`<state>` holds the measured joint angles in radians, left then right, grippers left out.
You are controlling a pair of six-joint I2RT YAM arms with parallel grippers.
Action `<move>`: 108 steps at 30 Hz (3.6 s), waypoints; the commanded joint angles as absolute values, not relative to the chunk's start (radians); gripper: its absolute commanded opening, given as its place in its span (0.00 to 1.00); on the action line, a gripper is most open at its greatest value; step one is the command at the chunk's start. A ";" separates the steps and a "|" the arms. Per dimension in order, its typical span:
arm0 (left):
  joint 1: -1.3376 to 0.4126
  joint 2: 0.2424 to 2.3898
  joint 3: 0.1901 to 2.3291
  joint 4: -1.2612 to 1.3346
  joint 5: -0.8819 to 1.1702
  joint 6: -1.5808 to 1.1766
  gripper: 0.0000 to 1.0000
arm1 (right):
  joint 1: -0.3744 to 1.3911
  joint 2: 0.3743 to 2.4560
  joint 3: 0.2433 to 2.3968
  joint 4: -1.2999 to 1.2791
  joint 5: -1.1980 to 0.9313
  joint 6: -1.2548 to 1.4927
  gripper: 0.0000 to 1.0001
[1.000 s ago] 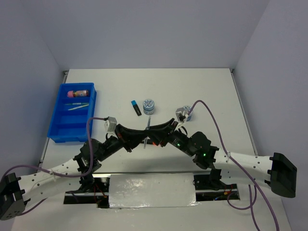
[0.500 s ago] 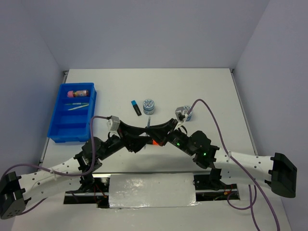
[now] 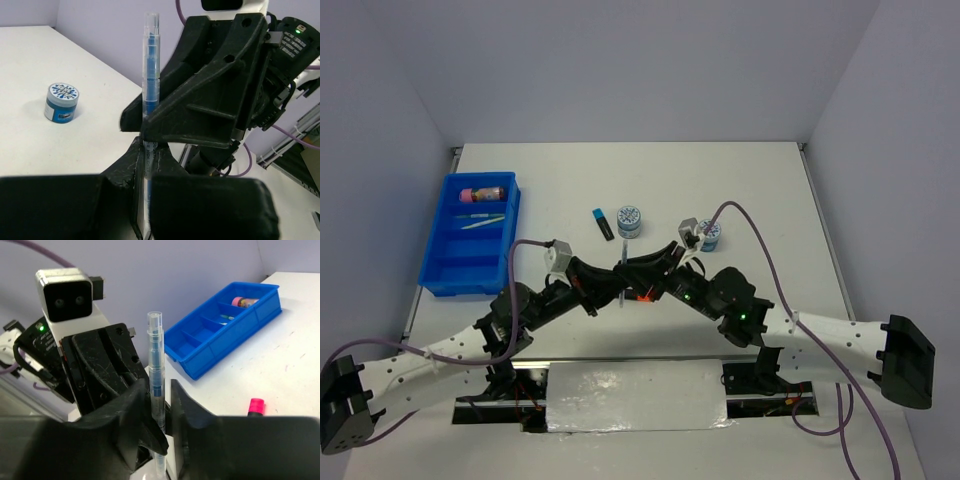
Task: Sort the stationery into containers
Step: Close the pen cap on the pen, then place the pen in the storage box.
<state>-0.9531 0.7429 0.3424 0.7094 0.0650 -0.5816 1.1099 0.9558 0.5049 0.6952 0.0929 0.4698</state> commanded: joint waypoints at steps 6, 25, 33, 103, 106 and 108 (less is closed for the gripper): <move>-0.956 0.680 0.353 0.712 0.121 -0.523 0.00 | 1.121 0.896 0.557 0.668 0.090 0.451 0.57; -0.957 0.686 0.368 0.670 0.219 -0.485 0.00 | 1.118 0.842 0.748 0.358 0.152 0.322 0.69; -0.957 0.695 0.368 0.670 0.213 -0.486 0.00 | 1.121 0.864 0.758 0.325 0.175 0.322 0.59; -0.119 1.110 0.989 -0.337 -0.554 -1.196 0.00 | 1.060 0.563 0.696 -0.092 0.709 0.549 0.80; -0.007 1.164 0.980 -0.289 -0.520 -1.281 0.00 | 1.054 0.618 0.698 -0.051 0.681 0.508 0.83; 0.041 1.208 0.973 -0.243 -0.512 -1.328 0.00 | 1.049 0.670 0.712 -0.029 0.641 0.488 0.84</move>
